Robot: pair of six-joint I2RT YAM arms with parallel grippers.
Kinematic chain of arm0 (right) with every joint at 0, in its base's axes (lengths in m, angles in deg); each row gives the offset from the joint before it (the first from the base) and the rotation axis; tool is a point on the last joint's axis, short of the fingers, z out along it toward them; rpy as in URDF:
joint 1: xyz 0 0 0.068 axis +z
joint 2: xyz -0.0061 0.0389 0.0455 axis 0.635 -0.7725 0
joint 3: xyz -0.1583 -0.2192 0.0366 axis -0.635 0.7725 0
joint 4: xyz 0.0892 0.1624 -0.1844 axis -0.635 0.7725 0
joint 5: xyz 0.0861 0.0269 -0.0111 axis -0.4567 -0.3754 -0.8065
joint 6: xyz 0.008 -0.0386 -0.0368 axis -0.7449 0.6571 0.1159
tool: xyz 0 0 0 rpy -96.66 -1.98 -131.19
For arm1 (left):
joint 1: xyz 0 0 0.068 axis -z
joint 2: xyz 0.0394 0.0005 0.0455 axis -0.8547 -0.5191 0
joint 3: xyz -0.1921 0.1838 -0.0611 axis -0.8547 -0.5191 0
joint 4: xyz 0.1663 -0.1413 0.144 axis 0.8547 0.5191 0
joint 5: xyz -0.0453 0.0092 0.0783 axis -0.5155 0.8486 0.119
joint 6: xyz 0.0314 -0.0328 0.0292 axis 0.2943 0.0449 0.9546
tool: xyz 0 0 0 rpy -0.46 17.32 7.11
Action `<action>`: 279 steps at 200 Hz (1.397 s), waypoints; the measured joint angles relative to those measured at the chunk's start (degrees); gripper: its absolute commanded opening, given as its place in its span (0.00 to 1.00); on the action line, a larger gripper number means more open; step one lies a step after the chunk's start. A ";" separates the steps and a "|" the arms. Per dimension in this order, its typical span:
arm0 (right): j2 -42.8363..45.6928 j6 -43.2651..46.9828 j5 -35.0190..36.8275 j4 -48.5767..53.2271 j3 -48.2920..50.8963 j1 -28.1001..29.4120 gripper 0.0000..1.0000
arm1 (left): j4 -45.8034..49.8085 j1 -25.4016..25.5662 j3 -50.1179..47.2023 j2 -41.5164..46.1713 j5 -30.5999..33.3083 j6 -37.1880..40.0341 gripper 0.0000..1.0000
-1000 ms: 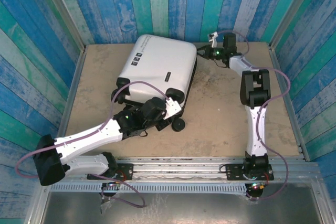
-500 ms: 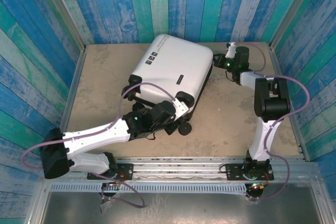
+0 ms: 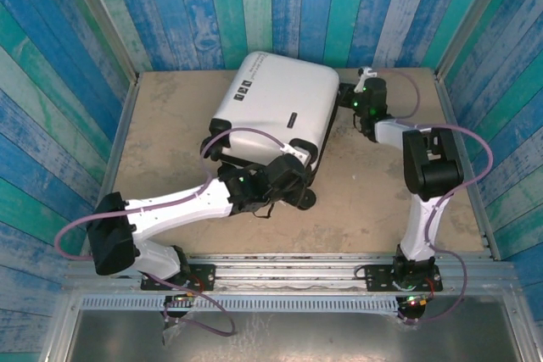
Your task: Pack the luggage
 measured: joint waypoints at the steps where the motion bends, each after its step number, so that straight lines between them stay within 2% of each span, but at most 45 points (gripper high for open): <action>1: 0.00 0.00 0.00 0.00 0.00 0.00 0.00 | 0.00 -0.07 0.07 -0.02 0.00 -0.17 0.00; 28: 1.99 1.05 6.36 -6.84 8.85 4.44 0.00 | 3.21 -2.40 2.25 -1.01 -1.38 -6.32 0.00; 86: 9.11 2.21 5.79 -13.99 21.22 11.89 0.01 | 1.70 -6.56 7.87 -6.36 2.01 -11.82 0.00; 97: 9.99 2.84 4.96 -13.75 22.29 12.50 0.06 | 1.81 -6.99 7.87 -6.62 2.69 -11.85 0.00; 113: 11.34 4.28 3.80 -11.82 22.58 12.83 0.20 | 2.05 -7.28 7.85 -6.62 3.52 -11.39 0.00; 130: 13.55 6.47 2.34 -6.84 21.57 12.46 0.48 | 1.79 -7.28 7.72 -6.62 3.63 -9.94 0.00; 150: 15.43 8.24 0.61 0.13 18.64 10.54 0.52 | 1.68 -7.30 7.39 -6.60 3.30 -7.78 0.00; 193: 18.32 15.56 -12.39 13.94 10.73 2.58 0.50 | 2.32 -7.76 7.32 -6.58 1.88 -2.67 0.12; 225: 16.15 24.35 -22.75 26.95 1.77 -1.53 0.54 | 2.89 -8.02 7.32 -6.58 0.85 0.02 0.13; 247: 12.35 30.18 -28.83 32.52 -3.32 -1.84 0.59 | 3.08 -8.17 7.34 -6.58 0.28 1.11 0.10; 279: 4.13 35.89 -37.99 38.97 -9.01 -2.38 0.61 | 3.56 -8.33 7.56 -6.58 -0.22 2.08 0.05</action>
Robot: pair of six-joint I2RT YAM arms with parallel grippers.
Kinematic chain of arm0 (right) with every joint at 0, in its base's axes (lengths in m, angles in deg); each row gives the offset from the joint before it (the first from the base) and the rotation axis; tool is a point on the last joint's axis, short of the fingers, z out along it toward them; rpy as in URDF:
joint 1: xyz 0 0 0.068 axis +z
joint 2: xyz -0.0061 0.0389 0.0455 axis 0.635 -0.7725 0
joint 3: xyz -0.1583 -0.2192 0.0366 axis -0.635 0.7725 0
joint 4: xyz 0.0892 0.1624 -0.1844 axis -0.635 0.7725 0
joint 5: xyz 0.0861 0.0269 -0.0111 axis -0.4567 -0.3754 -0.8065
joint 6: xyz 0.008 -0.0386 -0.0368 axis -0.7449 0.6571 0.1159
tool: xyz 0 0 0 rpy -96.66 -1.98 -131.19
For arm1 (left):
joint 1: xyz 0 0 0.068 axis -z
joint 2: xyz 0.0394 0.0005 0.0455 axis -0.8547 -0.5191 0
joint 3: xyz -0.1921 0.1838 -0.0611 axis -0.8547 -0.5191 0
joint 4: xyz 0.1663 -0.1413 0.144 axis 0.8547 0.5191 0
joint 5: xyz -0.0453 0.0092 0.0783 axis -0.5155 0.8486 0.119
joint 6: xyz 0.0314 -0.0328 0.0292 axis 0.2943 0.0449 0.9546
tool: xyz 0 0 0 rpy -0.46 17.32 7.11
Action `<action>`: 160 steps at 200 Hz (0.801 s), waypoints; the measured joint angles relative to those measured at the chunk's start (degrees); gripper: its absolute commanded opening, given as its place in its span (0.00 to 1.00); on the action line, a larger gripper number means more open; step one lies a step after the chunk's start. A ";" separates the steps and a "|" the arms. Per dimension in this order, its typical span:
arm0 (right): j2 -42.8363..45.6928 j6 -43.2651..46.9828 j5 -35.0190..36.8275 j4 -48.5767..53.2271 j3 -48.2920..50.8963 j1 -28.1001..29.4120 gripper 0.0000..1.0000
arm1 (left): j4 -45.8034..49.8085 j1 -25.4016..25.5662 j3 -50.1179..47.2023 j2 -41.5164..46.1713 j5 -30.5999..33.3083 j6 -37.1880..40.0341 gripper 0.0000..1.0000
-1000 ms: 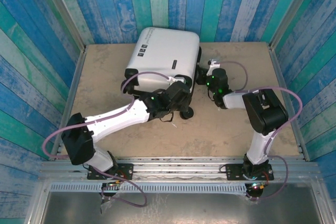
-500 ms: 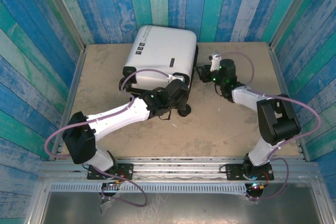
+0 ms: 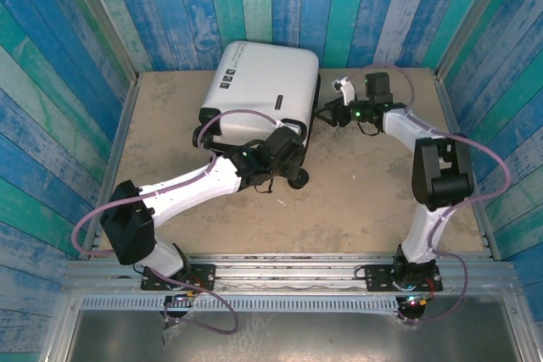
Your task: Pack the luggage
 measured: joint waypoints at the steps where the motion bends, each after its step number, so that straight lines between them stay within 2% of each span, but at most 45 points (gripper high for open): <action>1: -0.26 0.11 -0.15 0.13 -0.20 -0.04 0.61 | 0.02 0.00 0.00 0.00 0.00 0.00 0.05; 30: -6.14 3.61 -2.75 5.81 -4.28 -0.70 0.61 | 0.90 -0.04 0.44 0.00 -0.04 0.59 0.04; 44: -6.23 5.05 -1.88 7.82 -4.28 -0.35 0.57 | 1.42 -0.07 0.52 0.00 -0.13 0.85 0.03; 51: -6.03 5.66 -0.79 8.28 -4.35 0.13 0.50 | 1.64 -0.07 0.61 0.00 -0.22 0.98 0.02; 65: -5.95 6.40 1.95 9.57 -5.09 1.62 0.27 | 1.86 -0.09 0.74 -0.02 -0.31 1.09 0.00; 82: -5.92 5.62 5.38 10.03 -5.68 3.21 0.12 | 2.19 -0.15 0.94 -0.02 -0.46 1.16 0.00; 91: -5.79 4.68 6.73 9.14 -5.27 3.58 0.08 | 2.45 -0.20 1.05 -0.02 -0.57 1.27 0.00; 131: -2.78 -3.23 7.93 -1.86 1.53 2.82 0.02 | 3.04 -0.20 1.14 -0.02 -0.68 1.68 0.00; 160: -2.49 -10.99 6.14 -9.03 2.23 -1.09 0.05 | 3.06 -0.20 1.14 0.00 -0.68 1.95 0.00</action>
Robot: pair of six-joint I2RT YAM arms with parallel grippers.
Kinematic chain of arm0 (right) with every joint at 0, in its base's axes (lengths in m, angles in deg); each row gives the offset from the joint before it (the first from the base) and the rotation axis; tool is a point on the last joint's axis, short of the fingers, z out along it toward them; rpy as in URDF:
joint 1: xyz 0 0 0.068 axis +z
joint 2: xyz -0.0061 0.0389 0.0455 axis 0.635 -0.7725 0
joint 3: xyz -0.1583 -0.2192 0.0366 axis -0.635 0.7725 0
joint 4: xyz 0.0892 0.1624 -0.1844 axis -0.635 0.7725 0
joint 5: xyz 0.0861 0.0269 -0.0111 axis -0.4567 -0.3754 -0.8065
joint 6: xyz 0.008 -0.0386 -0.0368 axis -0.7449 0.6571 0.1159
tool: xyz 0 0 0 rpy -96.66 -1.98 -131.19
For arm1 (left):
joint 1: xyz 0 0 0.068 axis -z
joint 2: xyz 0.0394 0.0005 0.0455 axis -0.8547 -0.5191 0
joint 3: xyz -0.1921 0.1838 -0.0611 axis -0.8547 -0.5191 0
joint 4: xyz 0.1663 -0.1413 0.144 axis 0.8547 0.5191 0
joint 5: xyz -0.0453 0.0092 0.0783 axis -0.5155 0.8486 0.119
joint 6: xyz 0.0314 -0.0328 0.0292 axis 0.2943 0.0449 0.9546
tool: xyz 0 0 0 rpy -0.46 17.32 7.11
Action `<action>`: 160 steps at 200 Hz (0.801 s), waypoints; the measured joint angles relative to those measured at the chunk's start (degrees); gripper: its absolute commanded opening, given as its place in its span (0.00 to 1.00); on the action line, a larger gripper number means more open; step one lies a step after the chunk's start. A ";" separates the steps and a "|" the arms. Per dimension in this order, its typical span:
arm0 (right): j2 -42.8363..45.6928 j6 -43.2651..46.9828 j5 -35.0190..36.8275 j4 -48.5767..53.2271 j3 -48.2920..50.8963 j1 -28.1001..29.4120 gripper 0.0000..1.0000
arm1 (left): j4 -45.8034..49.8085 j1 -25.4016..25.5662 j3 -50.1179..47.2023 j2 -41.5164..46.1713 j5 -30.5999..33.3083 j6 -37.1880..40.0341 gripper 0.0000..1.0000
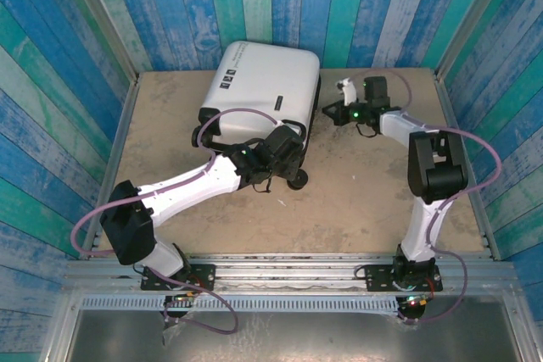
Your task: Pack the luggage
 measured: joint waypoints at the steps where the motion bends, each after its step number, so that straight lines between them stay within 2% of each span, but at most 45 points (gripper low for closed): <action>1: 0.00 -0.09 -0.04 -0.09 0.00 -0.11 0.05 | -0.02 0.00 0.00 0.00 0.00 0.00 0.00; 5: 0.00 -0.70 -0.20 -0.52 -0.02 -0.59 0.07 | -0.02 0.00 -0.02 0.00 0.00 0.02 0.00; 19: 0.00 -1.79 -0.76 -1.25 -0.15 -1.90 0.30 | -0.17 0.00 -0.26 0.02 0.00 0.28 0.00; 27: 0.00 -1.97 -0.96 -1.18 -0.17 -2.10 0.38 | -0.26 0.00 -0.39 0.02 -0.04 0.48 0.00; 52: 0.20 0.17 -1.22 0.02 -0.15 -1.51 0.51 | -0.31 0.00 -0.44 0.04 -0.37 0.92 0.00; 79: 3.58 6.62 -0.61 2.80 2.60 0.00 0.59 | -0.31 -0.13 -0.50 0.07 -0.76 1.27 0.00; 117: 9.33 16.90 6.54 5.49 5.49 6.95 0.55 | -0.98 -0.20 -1.40 0.39 -0.98 2.34 0.00; 136: 8.85 19.32 9.22 6.16 4.46 7.89 0.47 | -0.96 -0.52 -1.84 0.79 -1.11 2.80 0.00; 160: 6.67 20.28 13.66 6.10 1.49 8.61 0.21 | -1.70 -0.61 -2.49 1.18 -1.42 3.23 0.00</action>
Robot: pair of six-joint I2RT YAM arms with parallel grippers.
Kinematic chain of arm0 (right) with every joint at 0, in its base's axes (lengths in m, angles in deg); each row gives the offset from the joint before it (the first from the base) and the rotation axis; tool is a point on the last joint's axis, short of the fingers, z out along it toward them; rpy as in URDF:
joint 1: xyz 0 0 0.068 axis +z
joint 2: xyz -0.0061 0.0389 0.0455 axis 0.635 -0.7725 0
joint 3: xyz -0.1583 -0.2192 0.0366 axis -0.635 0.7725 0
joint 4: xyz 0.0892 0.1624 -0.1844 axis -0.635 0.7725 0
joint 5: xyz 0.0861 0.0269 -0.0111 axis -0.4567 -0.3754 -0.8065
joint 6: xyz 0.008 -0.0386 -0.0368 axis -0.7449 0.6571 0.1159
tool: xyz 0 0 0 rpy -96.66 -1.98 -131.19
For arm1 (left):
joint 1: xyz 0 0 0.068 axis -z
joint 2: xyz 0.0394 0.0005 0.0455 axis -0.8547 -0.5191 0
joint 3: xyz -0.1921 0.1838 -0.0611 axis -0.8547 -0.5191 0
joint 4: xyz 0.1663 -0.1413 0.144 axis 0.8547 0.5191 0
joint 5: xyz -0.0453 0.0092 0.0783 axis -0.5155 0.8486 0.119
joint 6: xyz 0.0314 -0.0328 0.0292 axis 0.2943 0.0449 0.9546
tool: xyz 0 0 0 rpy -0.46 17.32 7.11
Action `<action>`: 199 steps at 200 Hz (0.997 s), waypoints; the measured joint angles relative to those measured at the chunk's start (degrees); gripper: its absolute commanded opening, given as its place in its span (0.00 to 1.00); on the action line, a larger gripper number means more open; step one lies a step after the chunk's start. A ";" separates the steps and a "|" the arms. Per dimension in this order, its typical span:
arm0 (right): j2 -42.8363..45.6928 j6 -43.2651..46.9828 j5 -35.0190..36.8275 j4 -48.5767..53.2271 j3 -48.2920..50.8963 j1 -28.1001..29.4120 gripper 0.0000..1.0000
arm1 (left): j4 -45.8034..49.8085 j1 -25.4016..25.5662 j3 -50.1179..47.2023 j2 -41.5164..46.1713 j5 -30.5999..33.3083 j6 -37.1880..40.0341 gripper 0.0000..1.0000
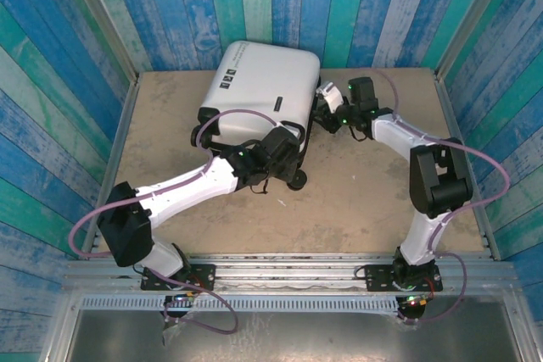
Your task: Pack the luggage
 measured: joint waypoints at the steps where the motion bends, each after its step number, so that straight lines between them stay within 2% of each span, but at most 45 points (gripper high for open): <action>1: -0.07 0.04 0.28 -0.04 -0.09 0.04 0.21 | -0.02 0.00 -0.02 0.02 -0.02 0.02 0.00; 20: -1.46 -1.31 5.33 -1.44 -0.68 0.68 0.12 | -0.68 -0.04 -0.63 0.37 -0.37 0.22 0.00; 44: -2.21 -4.24 10.47 -2.49 -0.79 0.85 0.12 | -1.40 -0.15 -1.31 0.85 -0.94 0.44 0.00; 55: -2.47 -5.46 11.80 -3.04 -0.85 0.52 0.17 | -1.44 -0.15 -1.55 1.07 -1.03 0.57 0.00; 77: -2.36 -6.64 12.57 -3.41 -0.28 -0.55 0.34 | -1.20 -0.15 -1.81 1.57 -1.33 0.81 0.00; 88: -1.84 -6.62 12.48 -3.85 0.74 -1.05 0.42 | -1.05 -0.15 -1.99 1.81 -1.40 1.01 0.00; 103: -0.26 -5.90 11.72 -3.96 3.21 -1.73 0.47 | -0.87 -0.13 -2.23 2.21 -1.62 1.25 0.00; 136: 3.15 -3.28 8.17 -3.58 6.80 -1.92 0.51 | -0.63 -0.15 -2.36 2.43 -1.81 1.57 0.00; 199: 2.93 4.37 1.14 1.64 4.90 -1.95 0.55 | -0.57 -0.13 -2.36 2.43 -1.81 1.86 0.00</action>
